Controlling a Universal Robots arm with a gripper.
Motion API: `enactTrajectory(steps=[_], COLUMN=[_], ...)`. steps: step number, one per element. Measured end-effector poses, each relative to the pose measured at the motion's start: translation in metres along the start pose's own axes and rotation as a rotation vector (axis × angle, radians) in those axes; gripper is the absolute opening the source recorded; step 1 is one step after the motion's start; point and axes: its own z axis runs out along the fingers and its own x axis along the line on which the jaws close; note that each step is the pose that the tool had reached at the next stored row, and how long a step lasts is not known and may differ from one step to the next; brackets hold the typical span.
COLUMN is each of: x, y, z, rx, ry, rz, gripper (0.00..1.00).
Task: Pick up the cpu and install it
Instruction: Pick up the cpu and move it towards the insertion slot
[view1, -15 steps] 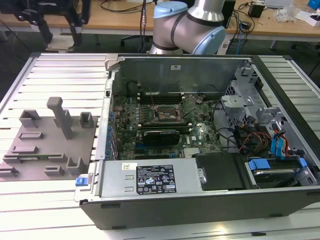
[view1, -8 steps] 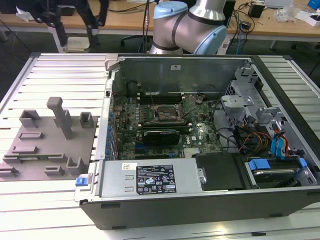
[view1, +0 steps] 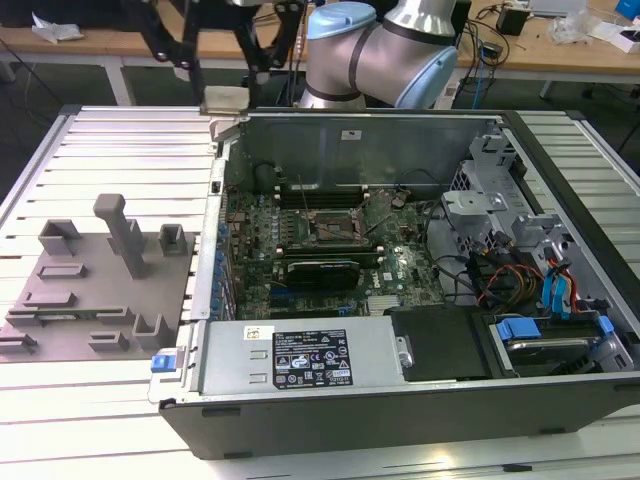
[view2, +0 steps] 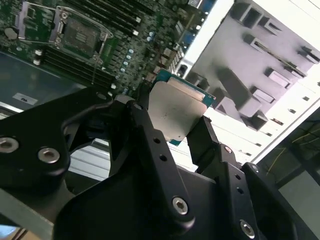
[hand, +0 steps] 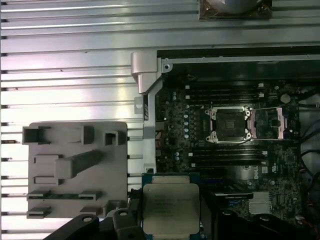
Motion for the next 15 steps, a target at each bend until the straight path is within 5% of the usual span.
enactTrajectory(steps=[3,12,15], x=[-0.0155,-0.0241,-0.0445], y=[0.0003,0.0003,0.0006], z=[0.0027,0.0089,0.0168], rx=[0.0002,0.0001,0.0001], ry=[0.0022,0.0022,0.0022], rz=[0.0,0.0,0.0], gripper=[0.55,0.55,0.55])
